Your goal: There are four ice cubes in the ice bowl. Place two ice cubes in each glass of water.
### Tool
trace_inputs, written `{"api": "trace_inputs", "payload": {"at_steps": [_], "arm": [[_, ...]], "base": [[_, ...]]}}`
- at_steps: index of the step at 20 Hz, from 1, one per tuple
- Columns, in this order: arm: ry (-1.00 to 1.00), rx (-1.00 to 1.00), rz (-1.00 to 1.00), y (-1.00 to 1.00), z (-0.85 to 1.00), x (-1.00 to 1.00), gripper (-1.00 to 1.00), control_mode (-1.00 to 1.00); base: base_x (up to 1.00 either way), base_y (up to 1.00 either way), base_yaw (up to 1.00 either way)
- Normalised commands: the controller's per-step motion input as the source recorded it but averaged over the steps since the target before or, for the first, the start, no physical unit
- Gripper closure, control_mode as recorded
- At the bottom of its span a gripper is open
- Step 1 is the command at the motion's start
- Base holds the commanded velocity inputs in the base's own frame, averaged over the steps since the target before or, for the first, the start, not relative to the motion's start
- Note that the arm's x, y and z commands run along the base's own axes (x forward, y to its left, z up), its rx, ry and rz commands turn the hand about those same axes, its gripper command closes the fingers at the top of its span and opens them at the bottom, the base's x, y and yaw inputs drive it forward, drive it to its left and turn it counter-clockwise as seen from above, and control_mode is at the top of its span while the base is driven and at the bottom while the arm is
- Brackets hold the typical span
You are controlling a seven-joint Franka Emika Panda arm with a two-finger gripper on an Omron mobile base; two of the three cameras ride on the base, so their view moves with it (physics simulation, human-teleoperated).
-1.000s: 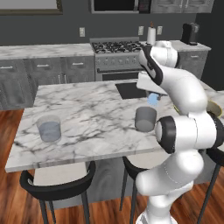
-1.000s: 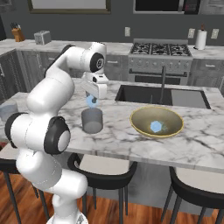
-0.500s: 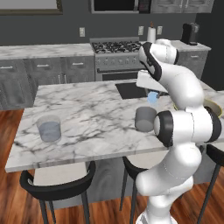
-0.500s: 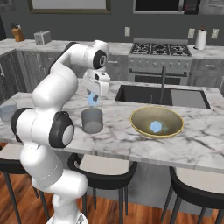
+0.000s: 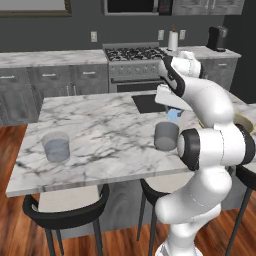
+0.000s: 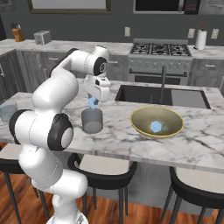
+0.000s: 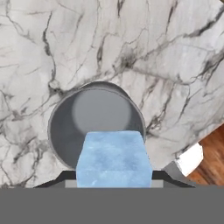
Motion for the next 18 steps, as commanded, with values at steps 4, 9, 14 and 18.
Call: {"api": "trace_inputs", "payload": {"at_steps": [4,9,14,18], "arm": [[-0.13,0.0,-0.01,0.0,-0.13,0.0,1.0,-1.0],[-0.03,0.0,-0.01,0.01,-0.01,0.02,1.0,-1.0],[0.0,0.0,-0.01,0.0,0.0,0.46,1.0,-1.0],[0.0,0.0,-0.02,0.0,0.0,0.53,1.0,-1.0]], "base": [[0.0,0.0,0.0],[0.0,0.0,0.0],[0.0,0.0,0.0],[0.0,0.0,0.0]]}}
